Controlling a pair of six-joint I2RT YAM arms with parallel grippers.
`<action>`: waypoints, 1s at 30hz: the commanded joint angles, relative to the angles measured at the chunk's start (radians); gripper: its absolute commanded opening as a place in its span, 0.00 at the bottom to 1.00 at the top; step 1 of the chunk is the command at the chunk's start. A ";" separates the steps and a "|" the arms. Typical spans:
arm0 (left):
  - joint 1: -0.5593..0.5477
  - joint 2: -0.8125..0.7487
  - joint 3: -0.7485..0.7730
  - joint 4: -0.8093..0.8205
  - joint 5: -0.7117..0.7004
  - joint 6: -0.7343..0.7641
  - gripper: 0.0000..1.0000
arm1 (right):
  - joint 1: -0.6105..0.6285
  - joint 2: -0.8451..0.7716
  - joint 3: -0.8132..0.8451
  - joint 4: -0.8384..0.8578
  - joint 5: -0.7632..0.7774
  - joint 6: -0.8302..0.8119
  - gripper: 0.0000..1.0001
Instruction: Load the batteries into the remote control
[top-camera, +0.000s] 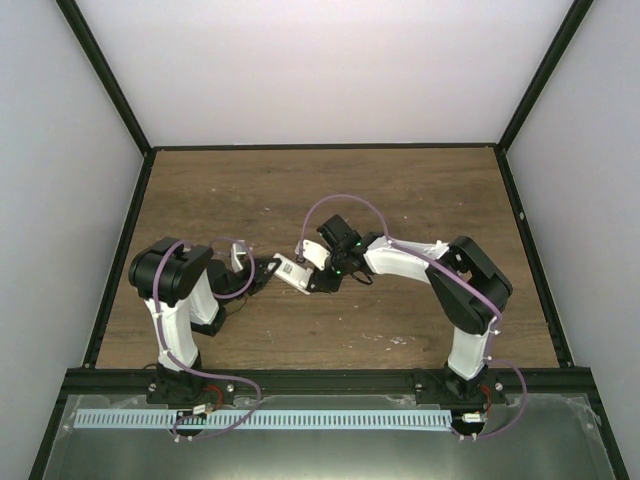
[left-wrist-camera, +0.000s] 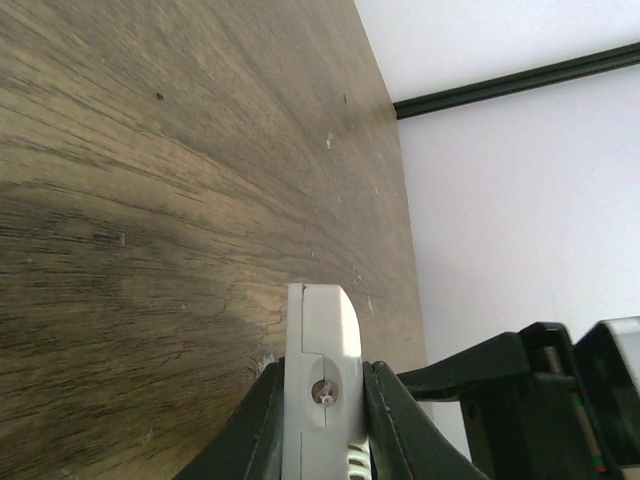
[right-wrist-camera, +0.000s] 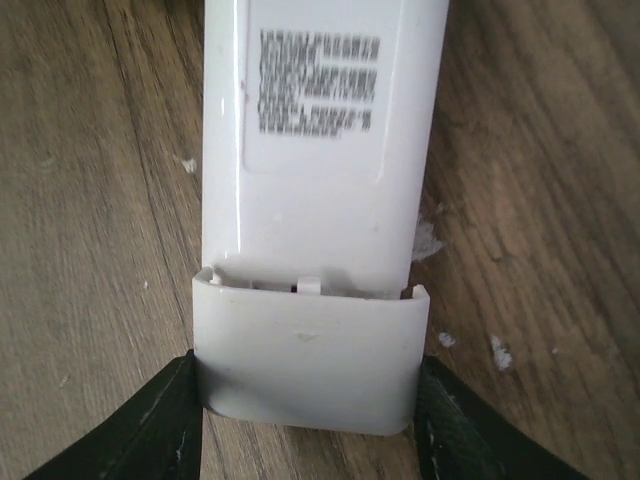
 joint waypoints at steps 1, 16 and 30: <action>-0.007 0.025 -0.019 0.075 0.021 0.033 0.00 | 0.008 -0.058 0.042 0.023 -0.009 -0.008 0.45; -0.006 0.015 -0.022 0.075 0.018 0.035 0.00 | 0.008 -0.035 0.003 -0.009 -0.038 -0.013 0.45; -0.006 0.020 -0.017 0.075 0.021 0.036 0.00 | 0.008 0.000 -0.008 -0.003 -0.033 -0.009 0.46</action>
